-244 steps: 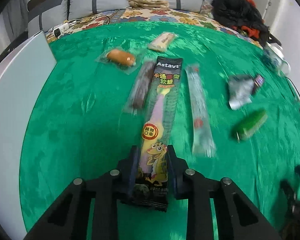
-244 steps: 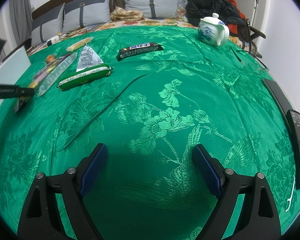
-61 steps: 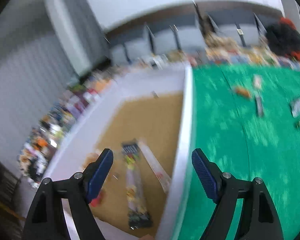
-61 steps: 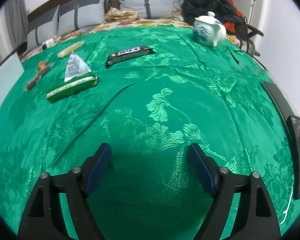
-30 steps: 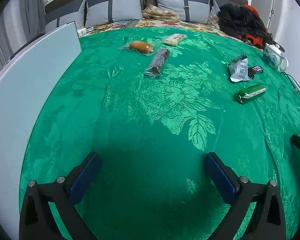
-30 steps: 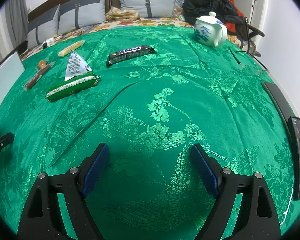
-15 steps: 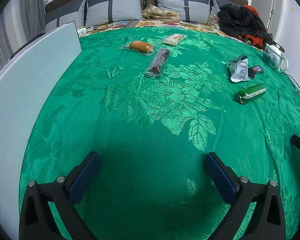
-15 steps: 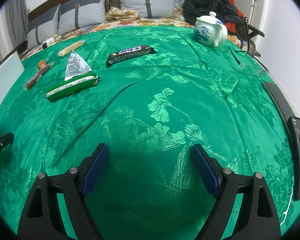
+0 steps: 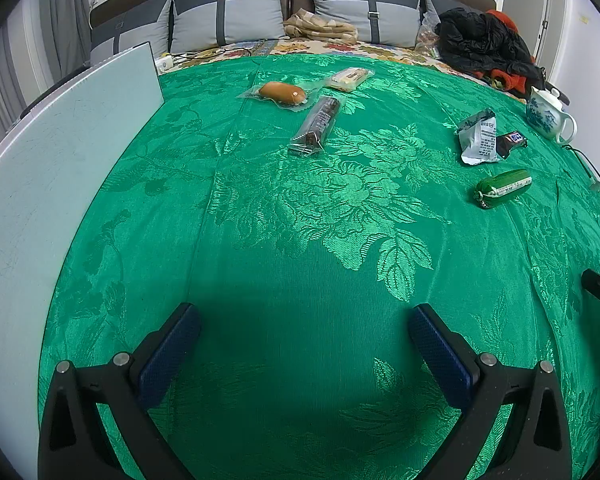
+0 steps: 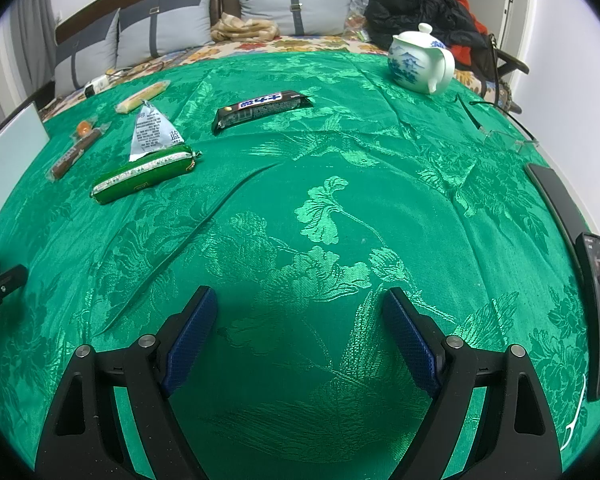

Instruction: Organize snacks

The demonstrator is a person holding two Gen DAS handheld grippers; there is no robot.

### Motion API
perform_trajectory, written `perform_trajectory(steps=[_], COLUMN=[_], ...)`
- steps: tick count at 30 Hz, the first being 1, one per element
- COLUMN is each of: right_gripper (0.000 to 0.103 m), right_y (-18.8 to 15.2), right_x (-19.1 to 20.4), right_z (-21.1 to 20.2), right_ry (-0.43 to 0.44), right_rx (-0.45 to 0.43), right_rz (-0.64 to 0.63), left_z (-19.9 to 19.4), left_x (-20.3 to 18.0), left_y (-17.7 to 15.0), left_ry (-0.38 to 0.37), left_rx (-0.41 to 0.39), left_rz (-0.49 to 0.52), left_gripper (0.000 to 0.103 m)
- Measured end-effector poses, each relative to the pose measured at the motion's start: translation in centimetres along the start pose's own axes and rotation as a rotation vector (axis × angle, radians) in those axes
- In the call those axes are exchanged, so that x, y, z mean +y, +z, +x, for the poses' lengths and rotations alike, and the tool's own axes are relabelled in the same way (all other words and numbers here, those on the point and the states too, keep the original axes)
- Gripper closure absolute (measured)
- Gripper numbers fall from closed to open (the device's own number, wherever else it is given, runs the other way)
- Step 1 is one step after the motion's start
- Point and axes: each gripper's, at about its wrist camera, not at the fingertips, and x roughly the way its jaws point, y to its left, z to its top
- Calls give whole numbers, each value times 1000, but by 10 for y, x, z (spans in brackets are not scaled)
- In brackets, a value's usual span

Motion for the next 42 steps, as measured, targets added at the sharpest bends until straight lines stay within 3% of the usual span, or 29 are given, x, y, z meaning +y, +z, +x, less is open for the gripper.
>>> perform_trajectory(steps=[42], right_gripper=[13], right_y=[1], right_x=[-1], right_z=[1], right_ry=[-1], right_rx=[2], right_rz=[-2], left_z=[0], left_x=[0], left_y=[-1], left_ry=[2], left_rx=[-1], left_rz=[1], left_gripper=[0])
